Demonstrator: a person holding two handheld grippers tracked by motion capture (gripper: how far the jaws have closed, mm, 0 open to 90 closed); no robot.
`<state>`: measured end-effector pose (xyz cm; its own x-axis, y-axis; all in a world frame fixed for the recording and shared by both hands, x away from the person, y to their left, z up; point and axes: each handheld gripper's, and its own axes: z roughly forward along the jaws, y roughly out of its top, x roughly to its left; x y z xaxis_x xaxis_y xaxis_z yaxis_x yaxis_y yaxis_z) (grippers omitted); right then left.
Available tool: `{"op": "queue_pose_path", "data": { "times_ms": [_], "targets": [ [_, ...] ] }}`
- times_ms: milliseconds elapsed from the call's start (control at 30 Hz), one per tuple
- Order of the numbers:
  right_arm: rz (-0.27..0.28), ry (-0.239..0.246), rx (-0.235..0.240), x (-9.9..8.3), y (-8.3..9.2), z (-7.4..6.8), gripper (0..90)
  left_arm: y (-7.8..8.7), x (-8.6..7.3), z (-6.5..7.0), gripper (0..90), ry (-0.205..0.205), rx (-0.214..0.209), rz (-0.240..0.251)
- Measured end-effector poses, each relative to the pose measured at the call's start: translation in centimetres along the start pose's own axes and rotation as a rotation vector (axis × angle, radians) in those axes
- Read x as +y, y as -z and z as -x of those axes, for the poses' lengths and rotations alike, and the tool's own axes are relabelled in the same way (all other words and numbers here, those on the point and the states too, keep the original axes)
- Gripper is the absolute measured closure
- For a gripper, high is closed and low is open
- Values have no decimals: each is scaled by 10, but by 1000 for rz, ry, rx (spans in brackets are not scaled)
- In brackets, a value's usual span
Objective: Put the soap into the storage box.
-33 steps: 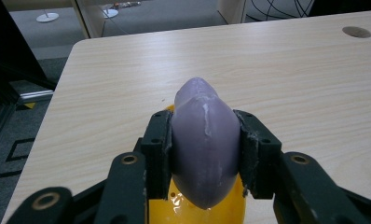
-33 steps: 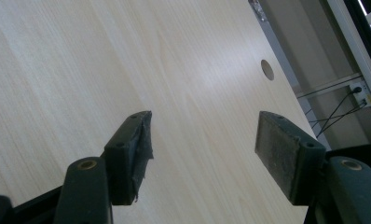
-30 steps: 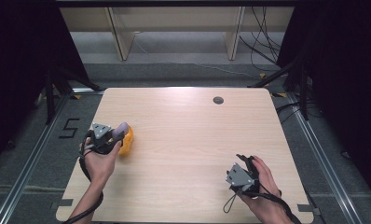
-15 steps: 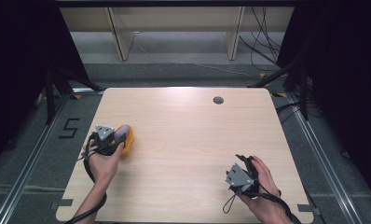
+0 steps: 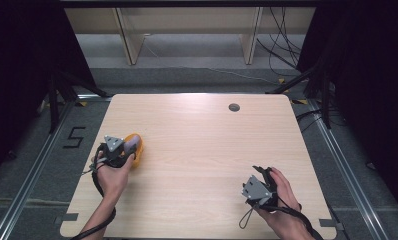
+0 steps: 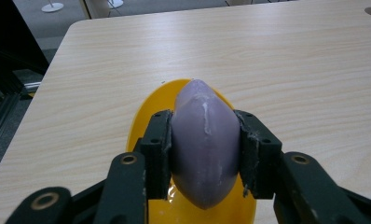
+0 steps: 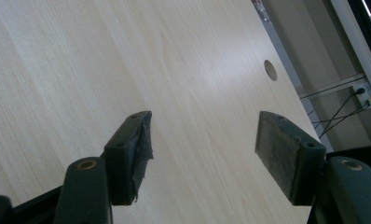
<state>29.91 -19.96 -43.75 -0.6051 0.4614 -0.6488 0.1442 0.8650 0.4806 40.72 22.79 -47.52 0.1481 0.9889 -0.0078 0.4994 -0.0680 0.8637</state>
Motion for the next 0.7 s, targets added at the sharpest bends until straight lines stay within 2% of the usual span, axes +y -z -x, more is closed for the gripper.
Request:
{"op": "queue_pose_path", "data": {
  "times_ms": [33, 100, 233, 267, 300, 567, 700],
  "targets": [
    [4, 9, 4, 0, 0, 0, 367, -1, 0, 1, 586, 0, -1, 2],
    [11, -23, 12, 1, 0, -2, 367, -1, 0, 2, 585, 1, 3, 0],
    [13, -21, 9, 1, 0, -2, 367, -1, 0, 3, 585, -3, -4, -7],
    [10, -36, 10, 1, 1, -2, 366, -1, 0, 3, 584, -1, -4, -13],
    [14, -16, 8, 1, 0, -2, 367, -1, 0, 4, 584, -2, -6, -17],
    [10, -19, 10, 1, 0, -2, 366, -4, -4, 3, 579, -2, -21, -61],
    [14, -15, 10, 0, 0, -1, 366, -3, -2, 3, 571, -7, -20, -58]
  ]
}}
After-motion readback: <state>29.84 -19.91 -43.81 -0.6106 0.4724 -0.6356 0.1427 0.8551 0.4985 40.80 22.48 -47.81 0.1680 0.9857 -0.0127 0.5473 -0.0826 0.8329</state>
